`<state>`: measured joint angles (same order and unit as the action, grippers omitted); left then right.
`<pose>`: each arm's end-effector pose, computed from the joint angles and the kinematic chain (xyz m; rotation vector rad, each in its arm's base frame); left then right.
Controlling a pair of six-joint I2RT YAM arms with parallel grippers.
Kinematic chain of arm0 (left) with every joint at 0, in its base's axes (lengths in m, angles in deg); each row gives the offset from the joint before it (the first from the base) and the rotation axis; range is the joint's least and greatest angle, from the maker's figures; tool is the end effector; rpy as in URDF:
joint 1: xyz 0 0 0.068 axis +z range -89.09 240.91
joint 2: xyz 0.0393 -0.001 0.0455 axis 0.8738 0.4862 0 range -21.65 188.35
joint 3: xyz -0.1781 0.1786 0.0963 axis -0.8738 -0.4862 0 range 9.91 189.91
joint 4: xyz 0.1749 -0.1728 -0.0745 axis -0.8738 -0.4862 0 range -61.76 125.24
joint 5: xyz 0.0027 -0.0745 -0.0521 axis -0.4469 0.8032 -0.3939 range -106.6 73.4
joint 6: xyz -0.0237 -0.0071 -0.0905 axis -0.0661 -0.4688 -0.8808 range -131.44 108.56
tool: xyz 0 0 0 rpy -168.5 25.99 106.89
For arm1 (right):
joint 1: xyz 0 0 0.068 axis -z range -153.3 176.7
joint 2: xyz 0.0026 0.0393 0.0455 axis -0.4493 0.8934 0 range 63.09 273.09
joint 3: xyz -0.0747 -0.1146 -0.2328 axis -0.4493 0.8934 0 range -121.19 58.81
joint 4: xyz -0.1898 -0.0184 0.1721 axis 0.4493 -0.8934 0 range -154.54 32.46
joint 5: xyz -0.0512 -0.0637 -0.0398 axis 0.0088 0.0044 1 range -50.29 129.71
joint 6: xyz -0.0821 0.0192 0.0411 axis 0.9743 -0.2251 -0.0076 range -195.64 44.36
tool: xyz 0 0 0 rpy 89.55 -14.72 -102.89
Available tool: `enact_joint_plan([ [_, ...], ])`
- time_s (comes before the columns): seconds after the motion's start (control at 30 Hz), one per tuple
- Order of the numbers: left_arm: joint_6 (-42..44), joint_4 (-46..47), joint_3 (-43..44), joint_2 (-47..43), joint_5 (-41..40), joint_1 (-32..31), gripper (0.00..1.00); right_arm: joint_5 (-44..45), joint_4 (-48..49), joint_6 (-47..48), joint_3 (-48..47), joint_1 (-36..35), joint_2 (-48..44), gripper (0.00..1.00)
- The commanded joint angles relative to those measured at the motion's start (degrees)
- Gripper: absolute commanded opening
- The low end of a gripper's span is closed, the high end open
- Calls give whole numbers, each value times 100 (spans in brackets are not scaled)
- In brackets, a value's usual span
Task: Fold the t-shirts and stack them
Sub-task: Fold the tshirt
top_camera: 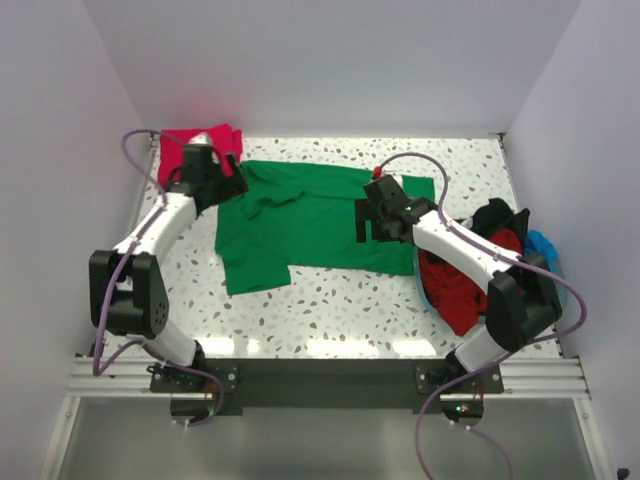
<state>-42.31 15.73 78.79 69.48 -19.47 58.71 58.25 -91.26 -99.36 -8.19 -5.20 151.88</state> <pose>0.3882 -0.0106 0.2336 -0.5972 2.2318 -0.2388 0.3089 0.1606 0.2141 -0.0512 2.4674 0.0010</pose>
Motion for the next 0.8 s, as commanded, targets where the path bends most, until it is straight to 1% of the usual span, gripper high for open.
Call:
enact_joint_plan([
  [0.0, 11, 149, -43, 448, 67, -588, 100, 237, 66, -343, -287, -9, 392, 99],
  [0.13, -59, 105, 38, 1011, 121, -598, 100, 114, 164, -484, -349, -18, 831, 99],
  [0.23, -7, 280, -59, 1345, 147, -598, 100, 140, 181, -510, -261, -27, 982, 99],
  [0.3, 20, 211, -42, 1591, 103, -598, 100, 97, 225, -502, -173, -27, 1061, 99],
  [0.4, 20, 44, -59, 1802, -204, -572, 100, 44, 304, -423, -94, -71, 1192, 99],
  [0.43, -24, -96, -59, 1881, -422, -554, 100, 53, 321, -388, -85, -106, 1245, 98],
  [0.53, -103, -229, -217, 1830, -635, -422, 100, 44, 330, -378, -129, -220, 1500, 99],
  [0.67, -182, -299, -612, 1584, -618, 112, 100, 9, 383, -449, -138, -413, 1755, 99],
  [0.77, -138, -247, -823, 1321, -671, 350, 100, 9, 401, -571, -129, -641, 1887, 99],
])
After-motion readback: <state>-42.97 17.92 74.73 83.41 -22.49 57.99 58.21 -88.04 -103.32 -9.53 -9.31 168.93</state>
